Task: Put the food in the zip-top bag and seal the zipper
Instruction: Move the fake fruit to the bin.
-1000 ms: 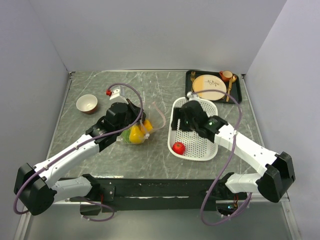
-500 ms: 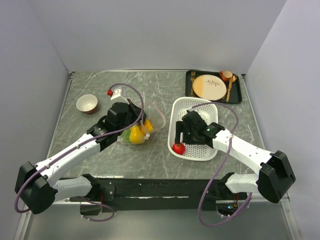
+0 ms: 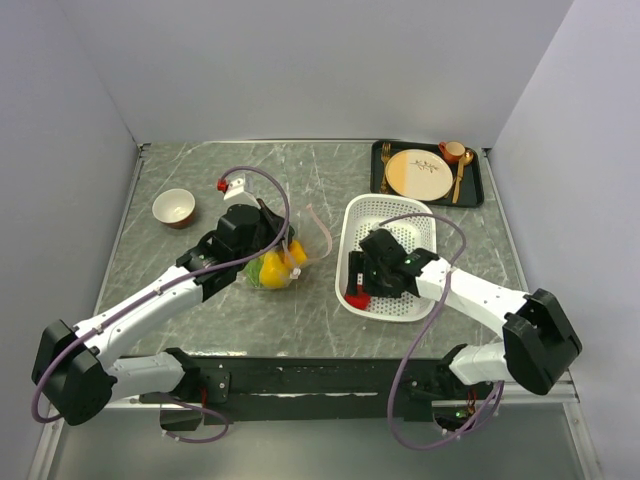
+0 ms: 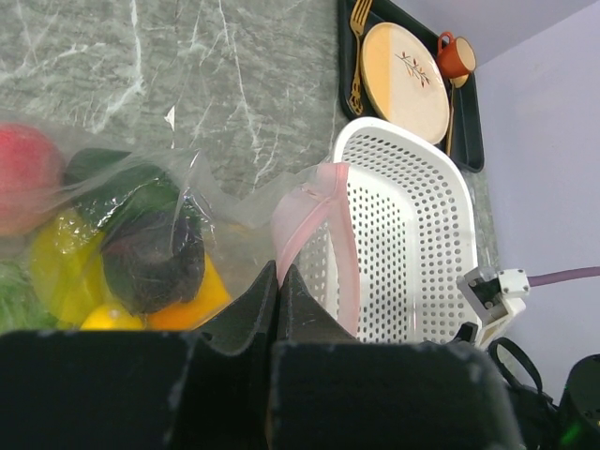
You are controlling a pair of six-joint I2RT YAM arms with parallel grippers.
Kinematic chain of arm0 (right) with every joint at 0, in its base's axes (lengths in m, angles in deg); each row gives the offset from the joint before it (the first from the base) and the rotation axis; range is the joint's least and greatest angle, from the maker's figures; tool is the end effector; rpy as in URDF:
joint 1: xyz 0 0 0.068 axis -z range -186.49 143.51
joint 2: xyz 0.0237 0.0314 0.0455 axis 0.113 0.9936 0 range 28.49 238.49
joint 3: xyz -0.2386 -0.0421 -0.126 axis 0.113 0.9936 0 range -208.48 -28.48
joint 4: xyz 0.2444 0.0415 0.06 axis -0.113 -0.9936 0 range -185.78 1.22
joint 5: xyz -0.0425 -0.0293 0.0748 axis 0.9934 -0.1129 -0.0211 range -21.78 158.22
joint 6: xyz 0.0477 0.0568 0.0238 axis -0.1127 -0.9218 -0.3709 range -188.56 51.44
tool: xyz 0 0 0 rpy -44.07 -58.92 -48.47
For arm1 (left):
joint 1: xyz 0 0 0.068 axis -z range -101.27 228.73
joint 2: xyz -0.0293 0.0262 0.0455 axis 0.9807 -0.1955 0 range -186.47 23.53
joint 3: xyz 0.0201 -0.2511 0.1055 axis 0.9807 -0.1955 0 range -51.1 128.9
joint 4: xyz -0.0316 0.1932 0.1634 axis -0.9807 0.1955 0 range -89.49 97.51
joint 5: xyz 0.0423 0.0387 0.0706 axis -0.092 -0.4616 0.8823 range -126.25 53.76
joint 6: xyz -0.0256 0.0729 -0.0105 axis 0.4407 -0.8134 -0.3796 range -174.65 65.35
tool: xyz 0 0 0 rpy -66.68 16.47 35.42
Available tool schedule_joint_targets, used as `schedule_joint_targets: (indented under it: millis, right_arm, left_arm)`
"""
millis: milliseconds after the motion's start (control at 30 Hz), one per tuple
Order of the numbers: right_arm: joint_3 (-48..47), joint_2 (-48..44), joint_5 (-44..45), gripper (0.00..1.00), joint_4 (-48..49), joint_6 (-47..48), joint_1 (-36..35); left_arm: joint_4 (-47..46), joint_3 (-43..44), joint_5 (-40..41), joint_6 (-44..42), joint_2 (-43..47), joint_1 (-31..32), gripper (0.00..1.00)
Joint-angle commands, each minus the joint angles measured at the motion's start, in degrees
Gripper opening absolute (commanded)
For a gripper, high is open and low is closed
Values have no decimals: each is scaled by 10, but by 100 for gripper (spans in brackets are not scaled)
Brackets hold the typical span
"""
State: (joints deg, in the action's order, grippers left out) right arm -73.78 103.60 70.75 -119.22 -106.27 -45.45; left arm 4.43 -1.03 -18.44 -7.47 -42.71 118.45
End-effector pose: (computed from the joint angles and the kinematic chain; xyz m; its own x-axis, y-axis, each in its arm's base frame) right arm 0.2027 0.1602 0.1806 -0.9079 0.0518 -0.4159 -0.0705 0.9594 0.2733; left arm 0.2344 -0.1684 0.2995 -0.4638 -0.5225 -0.7154 0.0697 0.7835 -0.6174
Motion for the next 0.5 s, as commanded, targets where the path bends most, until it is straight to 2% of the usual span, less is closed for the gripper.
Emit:
schedule_joint_targets:
  millis: [0,167,333,467]
  right_arm:
    - [-1,9,14,89,15,-9,2]
    - [-14,27,63,80,13,0,6]
    - [-25,27,71,63,13,21,26]
    - [-29,6,76,57,20,31,37]
  left_arm:
    - [-21,21,0,-16,2,1,2]
    - [-18,21,0,-17,-1,0,2]
    - [-18,20,0,-18,-4,0,2]
    - [-21,16,3,-17,-6,-1,2]
